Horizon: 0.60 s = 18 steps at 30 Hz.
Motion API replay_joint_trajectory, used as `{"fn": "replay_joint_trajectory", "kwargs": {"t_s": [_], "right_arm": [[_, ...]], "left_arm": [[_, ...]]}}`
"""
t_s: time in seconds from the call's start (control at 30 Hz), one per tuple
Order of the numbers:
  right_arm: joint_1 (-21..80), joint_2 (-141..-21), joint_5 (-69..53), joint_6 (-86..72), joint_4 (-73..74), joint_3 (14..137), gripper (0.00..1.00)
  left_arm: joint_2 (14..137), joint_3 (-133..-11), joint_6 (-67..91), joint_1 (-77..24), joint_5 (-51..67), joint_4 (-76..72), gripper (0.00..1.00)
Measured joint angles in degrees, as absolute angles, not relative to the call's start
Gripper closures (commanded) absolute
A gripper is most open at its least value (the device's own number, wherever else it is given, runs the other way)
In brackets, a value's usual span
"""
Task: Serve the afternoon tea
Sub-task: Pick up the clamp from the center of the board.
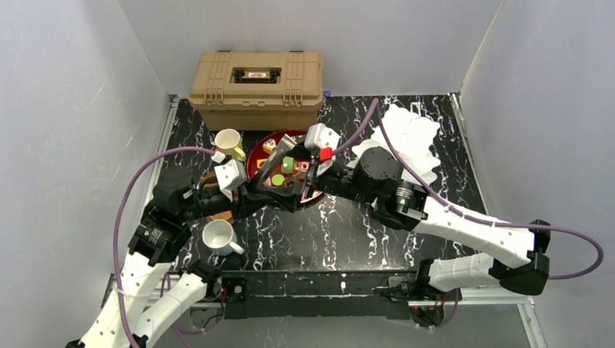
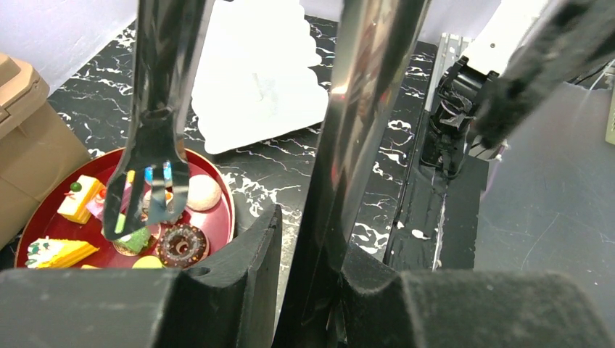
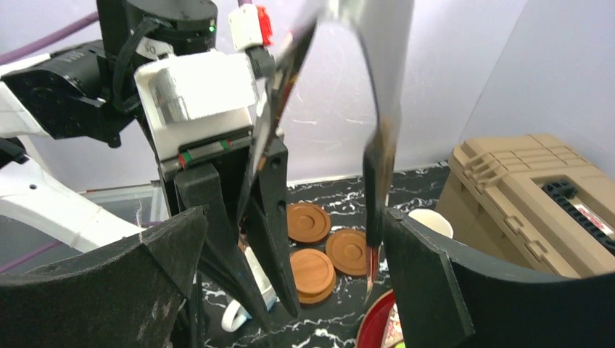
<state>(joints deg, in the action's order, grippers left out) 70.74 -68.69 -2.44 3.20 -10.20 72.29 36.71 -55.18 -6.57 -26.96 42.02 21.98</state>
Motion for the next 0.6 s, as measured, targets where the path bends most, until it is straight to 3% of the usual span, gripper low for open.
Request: {"fn": "replay_joint_trajectory", "kwargs": {"t_s": [0.27, 0.6], "right_arm": [[70.4, -74.5, -7.7, -1.4, -13.9, 75.7, 0.02], [70.6, -74.1, -2.0, -4.8, -18.0, 72.8, 0.48]], "left_arm": [[36.8, -55.2, -6.8, -26.9, 42.1, 22.2, 0.96], [36.8, -55.2, -7.4, -27.0, 41.2, 22.3, 0.95]]}}
